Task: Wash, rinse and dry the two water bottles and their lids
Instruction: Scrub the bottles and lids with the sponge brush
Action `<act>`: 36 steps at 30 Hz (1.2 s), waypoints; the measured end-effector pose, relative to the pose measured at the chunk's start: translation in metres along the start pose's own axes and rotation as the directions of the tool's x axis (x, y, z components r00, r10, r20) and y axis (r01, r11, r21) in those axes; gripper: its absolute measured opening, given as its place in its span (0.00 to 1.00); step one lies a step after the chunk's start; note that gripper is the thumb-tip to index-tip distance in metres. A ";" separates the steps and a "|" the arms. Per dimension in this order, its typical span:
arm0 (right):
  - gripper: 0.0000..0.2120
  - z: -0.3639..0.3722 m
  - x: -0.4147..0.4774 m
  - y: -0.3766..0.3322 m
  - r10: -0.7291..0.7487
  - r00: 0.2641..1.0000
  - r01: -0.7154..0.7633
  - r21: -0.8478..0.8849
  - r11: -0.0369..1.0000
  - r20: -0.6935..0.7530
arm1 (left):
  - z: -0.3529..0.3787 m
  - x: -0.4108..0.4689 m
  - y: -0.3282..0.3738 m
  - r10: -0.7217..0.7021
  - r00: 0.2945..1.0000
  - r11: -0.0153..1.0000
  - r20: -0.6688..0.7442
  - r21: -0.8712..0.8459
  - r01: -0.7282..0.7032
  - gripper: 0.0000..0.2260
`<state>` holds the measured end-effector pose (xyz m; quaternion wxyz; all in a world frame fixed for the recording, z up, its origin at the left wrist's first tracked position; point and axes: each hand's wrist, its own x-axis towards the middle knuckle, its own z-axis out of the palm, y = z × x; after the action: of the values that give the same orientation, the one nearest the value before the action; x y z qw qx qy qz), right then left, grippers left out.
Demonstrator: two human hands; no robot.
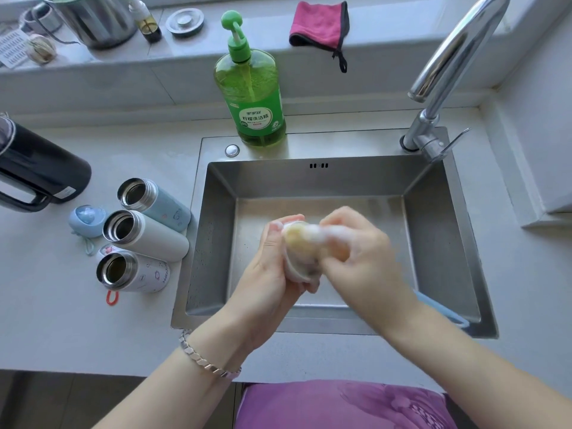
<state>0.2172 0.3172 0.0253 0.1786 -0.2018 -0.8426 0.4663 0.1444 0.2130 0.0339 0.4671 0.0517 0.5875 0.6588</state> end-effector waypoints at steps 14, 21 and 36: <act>0.06 -0.009 0.014 -0.007 0.078 0.997 -0.078 -0.001 0.997 0.010 | -0.003 0.005 0.001 -0.004 1.000 0.998 -0.008 0.055 0.004 0.23; 0.07 -0.011 0.020 0.000 0.042 0.999 -0.039 -0.113 0.993 0.024 | -0.005 0.005 0.004 0.002 1.000 0.999 0.010 0.041 -0.002 0.24; 0.04 -0.001 0.003 -0.010 0.049 0.998 -0.050 0.025 0.998 0.029 | 0.000 0.008 0.007 0.084 0.992 0.996 -0.099 0.046 -0.079 0.16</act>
<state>0.2135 0.3147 0.0349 0.1576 -0.2135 -0.8337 0.4843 0.1363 0.2194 0.0361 0.4084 0.0522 0.6213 0.6667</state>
